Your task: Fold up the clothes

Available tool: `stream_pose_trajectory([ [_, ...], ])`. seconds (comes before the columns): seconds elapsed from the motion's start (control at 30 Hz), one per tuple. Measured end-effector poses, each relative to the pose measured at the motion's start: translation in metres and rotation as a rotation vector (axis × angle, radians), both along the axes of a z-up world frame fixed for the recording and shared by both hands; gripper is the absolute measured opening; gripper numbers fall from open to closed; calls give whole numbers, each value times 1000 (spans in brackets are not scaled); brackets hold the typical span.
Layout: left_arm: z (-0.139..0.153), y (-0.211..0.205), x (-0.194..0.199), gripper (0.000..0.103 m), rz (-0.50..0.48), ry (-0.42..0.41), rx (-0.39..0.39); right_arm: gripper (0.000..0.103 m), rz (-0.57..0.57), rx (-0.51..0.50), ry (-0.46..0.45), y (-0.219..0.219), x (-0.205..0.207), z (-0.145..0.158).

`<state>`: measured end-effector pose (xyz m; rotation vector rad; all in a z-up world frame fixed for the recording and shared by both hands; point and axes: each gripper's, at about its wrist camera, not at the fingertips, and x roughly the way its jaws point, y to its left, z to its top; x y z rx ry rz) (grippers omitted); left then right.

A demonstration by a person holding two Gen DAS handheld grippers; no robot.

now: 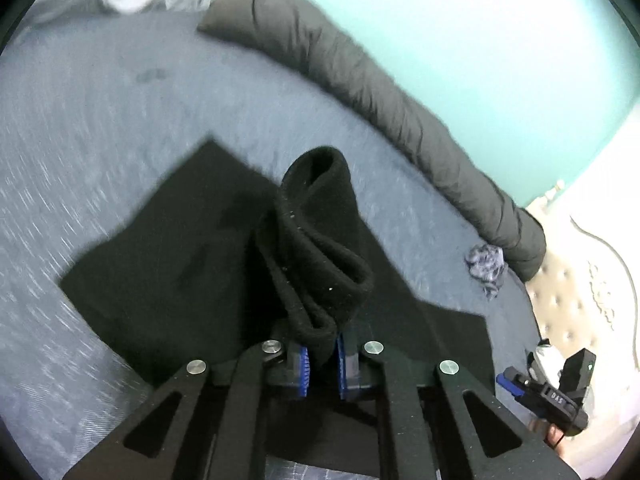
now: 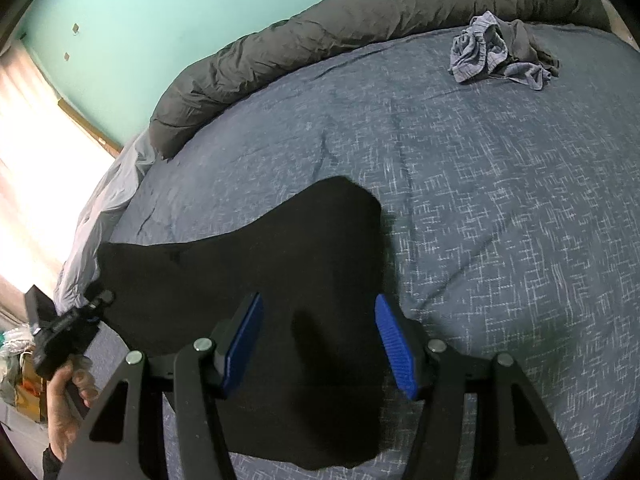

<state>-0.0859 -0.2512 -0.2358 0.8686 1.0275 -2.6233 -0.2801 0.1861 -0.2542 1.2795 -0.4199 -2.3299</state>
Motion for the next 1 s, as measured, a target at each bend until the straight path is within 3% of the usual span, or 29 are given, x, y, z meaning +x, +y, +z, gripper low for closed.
stream_pose_trajectory([
  [0.07,8,-9,9,10,35,23,-16,61,6,-4,-8,-2,-1,-1],
  [0.13,2,-18,13,10,37,5,-4,73,15,-19,-28,-4,-2,-4],
  [0.33,-38,-34,8,15,42,-101,62,74,32,-58,-128,-12,-10,-25],
  [0.4,-36,-36,11,25,50,-102,58,75,21,-58,-153,-12,-13,-33],
  [0.47,-29,-38,17,46,77,-112,16,78,11,-42,-182,-14,-15,-41],
  [0.53,-27,-46,23,53,105,-117,10,78,16,-49,-207,-15,-17,-49],
  [0.67,-33,-64,36,58,148,-137,32,78,23,-61,-210,-21,-19,-56],
  [0.87,-31,-67,46,72,171,-175,-19,79,38,-47,-209,-33,-21,-57],
  [1.0,-41,-79,54,76,205,-163,51,80,54,-22,-212,-41,-23,-59],
])
